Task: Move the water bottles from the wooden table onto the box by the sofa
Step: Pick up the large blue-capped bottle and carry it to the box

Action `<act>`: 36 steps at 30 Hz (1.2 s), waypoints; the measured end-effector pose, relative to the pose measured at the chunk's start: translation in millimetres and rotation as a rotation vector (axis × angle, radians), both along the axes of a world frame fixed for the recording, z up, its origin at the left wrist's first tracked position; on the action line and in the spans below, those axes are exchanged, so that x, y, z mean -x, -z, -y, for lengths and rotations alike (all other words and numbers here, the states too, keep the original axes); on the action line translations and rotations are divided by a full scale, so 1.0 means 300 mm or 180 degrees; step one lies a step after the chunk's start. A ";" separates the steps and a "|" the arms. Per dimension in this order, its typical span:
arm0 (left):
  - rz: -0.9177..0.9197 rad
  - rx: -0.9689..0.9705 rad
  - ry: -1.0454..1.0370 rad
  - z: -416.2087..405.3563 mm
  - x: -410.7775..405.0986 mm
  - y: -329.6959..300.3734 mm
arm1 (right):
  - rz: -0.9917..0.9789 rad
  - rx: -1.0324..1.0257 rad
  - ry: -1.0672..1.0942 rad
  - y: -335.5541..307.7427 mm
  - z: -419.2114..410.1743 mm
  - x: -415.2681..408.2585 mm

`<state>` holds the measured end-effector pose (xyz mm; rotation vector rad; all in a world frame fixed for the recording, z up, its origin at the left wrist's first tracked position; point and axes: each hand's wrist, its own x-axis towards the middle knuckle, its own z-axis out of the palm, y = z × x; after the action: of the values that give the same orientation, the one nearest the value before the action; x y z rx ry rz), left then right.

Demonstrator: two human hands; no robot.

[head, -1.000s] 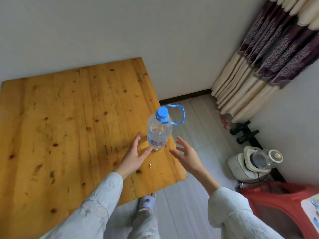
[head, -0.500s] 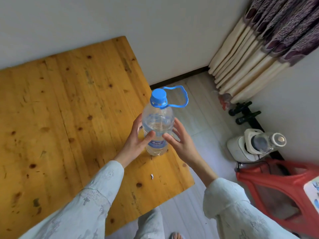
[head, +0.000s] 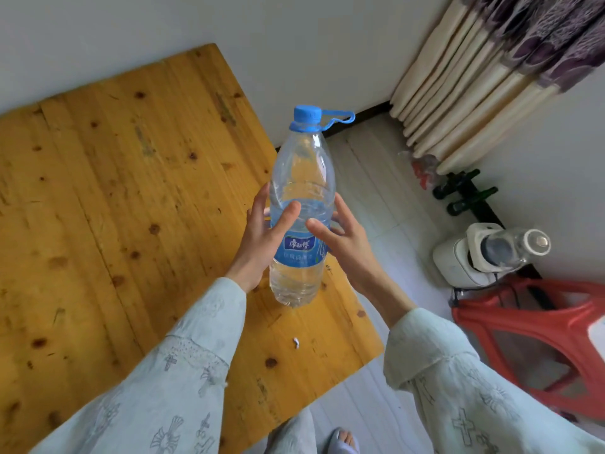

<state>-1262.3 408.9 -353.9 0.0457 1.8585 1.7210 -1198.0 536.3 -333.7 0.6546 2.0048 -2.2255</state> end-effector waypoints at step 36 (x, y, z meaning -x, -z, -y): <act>-0.0571 -0.1473 0.5001 -0.690 -2.381 -0.814 | -0.0707 -0.1103 0.5083 -0.694 -0.044 -2.605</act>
<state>-548.0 615.9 -109.7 1.4269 0.8213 0.8672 -416.5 549.5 -125.3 2.9542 2.2147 -2.3894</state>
